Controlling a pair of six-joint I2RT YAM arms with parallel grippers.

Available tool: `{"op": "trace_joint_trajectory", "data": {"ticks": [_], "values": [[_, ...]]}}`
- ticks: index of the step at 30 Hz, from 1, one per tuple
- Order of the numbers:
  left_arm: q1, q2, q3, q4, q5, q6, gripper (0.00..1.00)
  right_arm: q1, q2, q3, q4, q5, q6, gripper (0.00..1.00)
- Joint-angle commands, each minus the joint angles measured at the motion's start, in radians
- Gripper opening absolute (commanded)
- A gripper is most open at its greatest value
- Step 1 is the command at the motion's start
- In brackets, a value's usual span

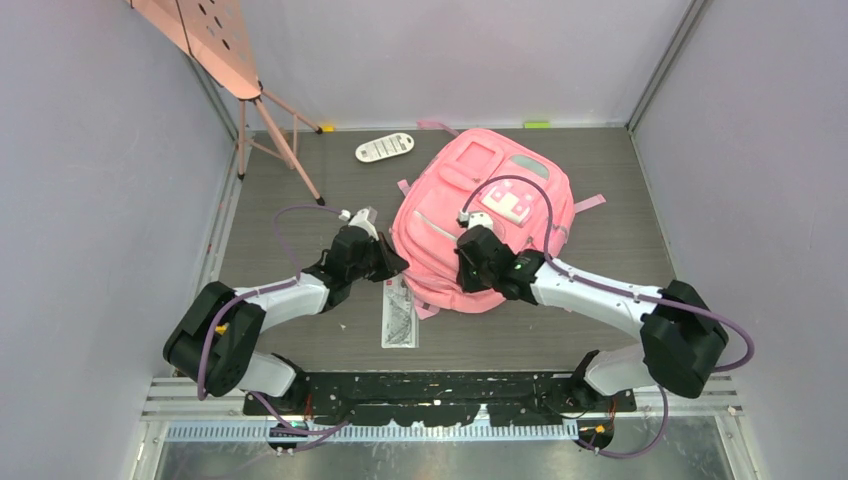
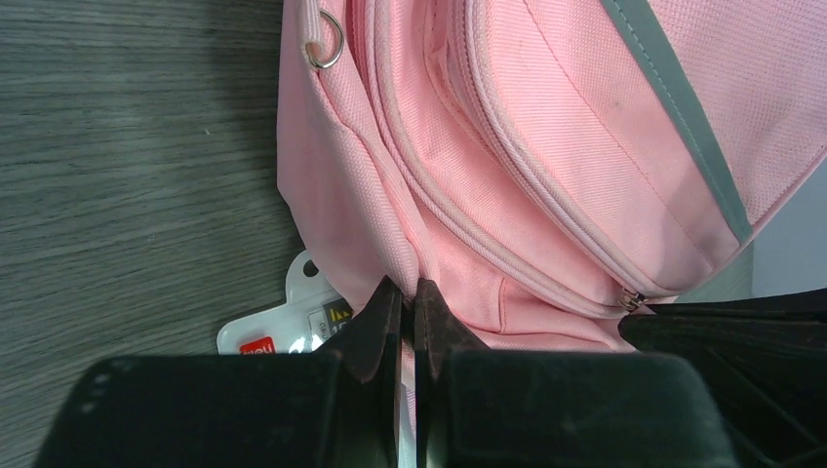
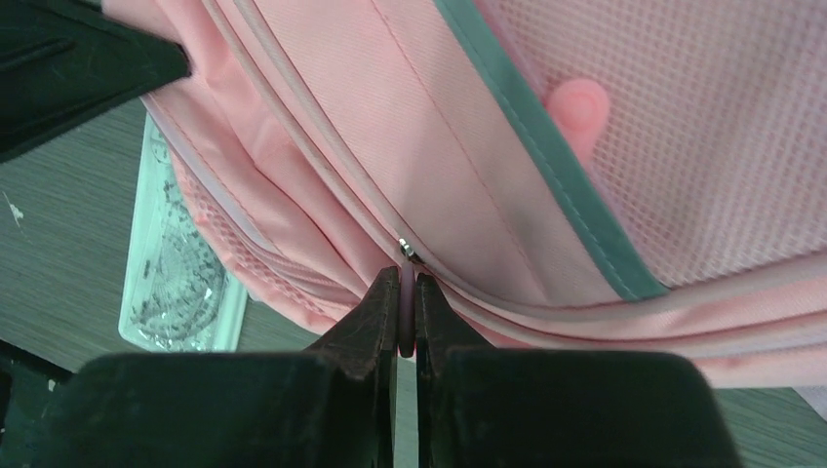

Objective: Pack the student bag
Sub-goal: Unzip the student bag at the center of the board.

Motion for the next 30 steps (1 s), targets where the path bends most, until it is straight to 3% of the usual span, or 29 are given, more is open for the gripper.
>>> {"op": "trace_joint_trajectory", "data": {"ticks": [1, 7, 13, 24, 30], "values": [[0.001, -0.005, 0.009, 0.081, 0.042, -0.007, 0.0, 0.05, 0.053, 0.084, 0.083, 0.053, 0.072, 0.01], [-0.009, -0.027, -0.009, 0.098, 0.057, -0.015, 0.0, 0.053, 0.127, 0.158, 0.183, 0.15, 0.082, 0.0], [-0.066, -0.041, -0.001, 0.109, 0.064, -0.016, 0.0, 0.053, 0.18, 0.262, 0.141, 0.244, 0.04, 0.0], [-0.373, 0.038, 0.055, 0.295, -0.11, -0.062, 0.0, 0.042, 0.036, 0.278, -0.014, 0.352, -0.022, 0.0], [-0.488, 0.137, 0.093, 0.425, -0.158, -0.047, 0.0, 0.038, -0.039, 0.209, -0.043, 0.315, -0.01, 0.0]]}}
